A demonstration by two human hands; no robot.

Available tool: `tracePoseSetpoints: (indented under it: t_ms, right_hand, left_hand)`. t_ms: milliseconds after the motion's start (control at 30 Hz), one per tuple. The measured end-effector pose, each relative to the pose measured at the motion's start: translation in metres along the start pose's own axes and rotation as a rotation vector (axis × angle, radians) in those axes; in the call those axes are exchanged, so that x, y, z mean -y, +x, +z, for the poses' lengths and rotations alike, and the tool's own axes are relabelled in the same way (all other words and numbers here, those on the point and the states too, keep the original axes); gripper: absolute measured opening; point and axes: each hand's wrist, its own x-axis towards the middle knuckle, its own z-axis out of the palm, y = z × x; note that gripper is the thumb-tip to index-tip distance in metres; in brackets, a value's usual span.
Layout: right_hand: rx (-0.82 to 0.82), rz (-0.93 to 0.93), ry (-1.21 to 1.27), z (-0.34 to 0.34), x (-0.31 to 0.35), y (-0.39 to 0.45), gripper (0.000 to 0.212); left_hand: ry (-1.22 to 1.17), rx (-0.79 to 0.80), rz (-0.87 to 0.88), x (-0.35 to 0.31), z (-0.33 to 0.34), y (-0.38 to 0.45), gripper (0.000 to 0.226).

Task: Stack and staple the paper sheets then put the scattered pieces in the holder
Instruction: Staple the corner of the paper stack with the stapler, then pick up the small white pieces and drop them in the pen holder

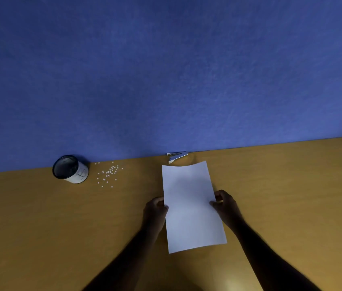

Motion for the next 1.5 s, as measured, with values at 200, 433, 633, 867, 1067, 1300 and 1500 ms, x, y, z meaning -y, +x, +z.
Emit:
tracePoseSetpoints:
  t_ms: [200,433,633,867,1067,1300,1500]
  right_hand:
    - [-0.024,0.038,-0.057,0.004,-0.008,0.005,0.027]
    - [-0.068,0.022,-0.125,0.009,-0.011,0.007,0.032]
    - [-0.090,0.022,-0.131,0.005,-0.009,0.005,0.028]
    - [-0.120,-0.092,-0.118,0.011,-0.012,-0.017,0.023]
    - [-0.027,-0.209,-0.180,0.038,0.005,-0.037,0.018]
    - [0.044,-0.283,-0.227,0.084,0.039,-0.057,0.018]
    - [0.095,-0.328,-0.243,0.131,0.069,-0.067,0.017]
  left_hand:
    - [0.132,-0.031,0.041,0.007,0.007,0.008,0.034]
    - [0.192,-0.044,0.092,0.015,0.004,0.011,0.036]
    - [0.297,-0.030,0.181,0.024,-0.007,0.003,0.048]
    - [0.536,-0.118,0.345,0.070,-0.053,-0.008,0.041]
    - [0.524,-0.303,0.230,0.125,-0.115,-0.013,0.058]
    - [0.626,-0.355,0.167,0.162,-0.177,0.009,0.085]
    - [0.553,-0.352,0.104,0.169,-0.216,0.045,0.106]
